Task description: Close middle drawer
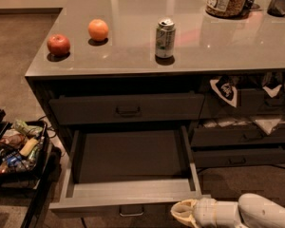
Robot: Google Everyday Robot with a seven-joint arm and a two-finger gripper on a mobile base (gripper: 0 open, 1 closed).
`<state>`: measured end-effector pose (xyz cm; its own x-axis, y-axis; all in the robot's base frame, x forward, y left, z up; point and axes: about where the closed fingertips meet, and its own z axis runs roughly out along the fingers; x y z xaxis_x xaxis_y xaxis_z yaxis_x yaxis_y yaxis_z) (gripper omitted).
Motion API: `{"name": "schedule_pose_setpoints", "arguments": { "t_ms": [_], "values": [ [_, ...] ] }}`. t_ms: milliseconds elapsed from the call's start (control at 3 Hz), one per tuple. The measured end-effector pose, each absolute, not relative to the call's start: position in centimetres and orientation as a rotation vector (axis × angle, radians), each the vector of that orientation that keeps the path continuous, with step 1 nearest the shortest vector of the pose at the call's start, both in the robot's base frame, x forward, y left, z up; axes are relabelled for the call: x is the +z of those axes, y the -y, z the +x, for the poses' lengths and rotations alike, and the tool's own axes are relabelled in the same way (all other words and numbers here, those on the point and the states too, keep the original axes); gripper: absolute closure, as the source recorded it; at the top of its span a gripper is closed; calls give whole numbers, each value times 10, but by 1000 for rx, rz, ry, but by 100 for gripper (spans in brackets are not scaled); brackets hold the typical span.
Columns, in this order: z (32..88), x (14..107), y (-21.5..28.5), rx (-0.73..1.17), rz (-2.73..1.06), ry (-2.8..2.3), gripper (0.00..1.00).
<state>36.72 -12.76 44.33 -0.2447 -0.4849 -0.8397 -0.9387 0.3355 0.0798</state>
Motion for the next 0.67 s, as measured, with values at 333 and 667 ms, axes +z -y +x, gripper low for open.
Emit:
{"name": "schedule_pose_setpoints", "arguments": {
  "t_ms": [333,667],
  "values": [
    [373,432,122,774,-1226,-1865,100],
    [377,426,115,747,-1252,-1869,100]
  ]
}}
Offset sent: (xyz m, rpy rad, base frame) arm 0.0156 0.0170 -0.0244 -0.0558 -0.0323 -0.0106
